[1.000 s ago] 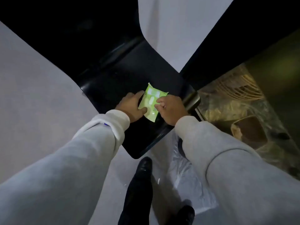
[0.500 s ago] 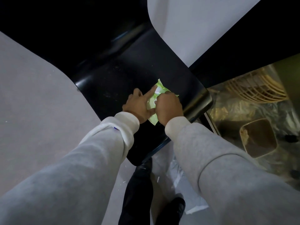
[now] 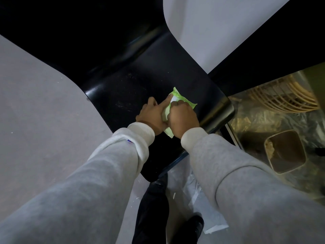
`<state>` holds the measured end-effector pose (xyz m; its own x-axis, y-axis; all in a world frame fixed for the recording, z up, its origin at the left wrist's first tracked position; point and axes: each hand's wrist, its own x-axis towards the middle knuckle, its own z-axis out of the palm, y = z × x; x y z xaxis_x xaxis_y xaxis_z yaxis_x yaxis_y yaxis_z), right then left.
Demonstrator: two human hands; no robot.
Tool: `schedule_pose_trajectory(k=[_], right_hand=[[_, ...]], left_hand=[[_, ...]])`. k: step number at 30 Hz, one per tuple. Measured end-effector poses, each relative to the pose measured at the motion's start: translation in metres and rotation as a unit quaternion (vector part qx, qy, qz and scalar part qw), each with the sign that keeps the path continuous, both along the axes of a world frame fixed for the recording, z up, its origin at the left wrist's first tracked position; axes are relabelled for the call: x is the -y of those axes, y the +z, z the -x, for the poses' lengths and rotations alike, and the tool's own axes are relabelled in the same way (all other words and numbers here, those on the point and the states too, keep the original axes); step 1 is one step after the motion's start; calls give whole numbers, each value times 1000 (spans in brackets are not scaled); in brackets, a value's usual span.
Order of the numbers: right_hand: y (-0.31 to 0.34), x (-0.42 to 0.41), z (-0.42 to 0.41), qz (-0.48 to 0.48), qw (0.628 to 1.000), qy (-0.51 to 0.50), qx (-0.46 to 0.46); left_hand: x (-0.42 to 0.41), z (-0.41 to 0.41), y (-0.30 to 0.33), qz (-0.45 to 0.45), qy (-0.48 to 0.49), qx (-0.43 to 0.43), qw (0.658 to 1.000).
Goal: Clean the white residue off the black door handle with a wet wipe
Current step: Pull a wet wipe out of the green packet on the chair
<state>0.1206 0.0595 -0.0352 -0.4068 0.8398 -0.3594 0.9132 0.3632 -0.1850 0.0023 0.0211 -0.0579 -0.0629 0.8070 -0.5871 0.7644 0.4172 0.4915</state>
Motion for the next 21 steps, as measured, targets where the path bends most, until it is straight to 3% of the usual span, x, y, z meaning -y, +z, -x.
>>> schedule_pose_trajectory(k=[9,21], right_hand=[[-7,10,-26,20,974,-87,-209],[-15,9,-19,-8,988,-74,-132]], left_hand=[[-1,-5,6,6,27,-5,1000],[1,-6,2,-12,32,0,999]])
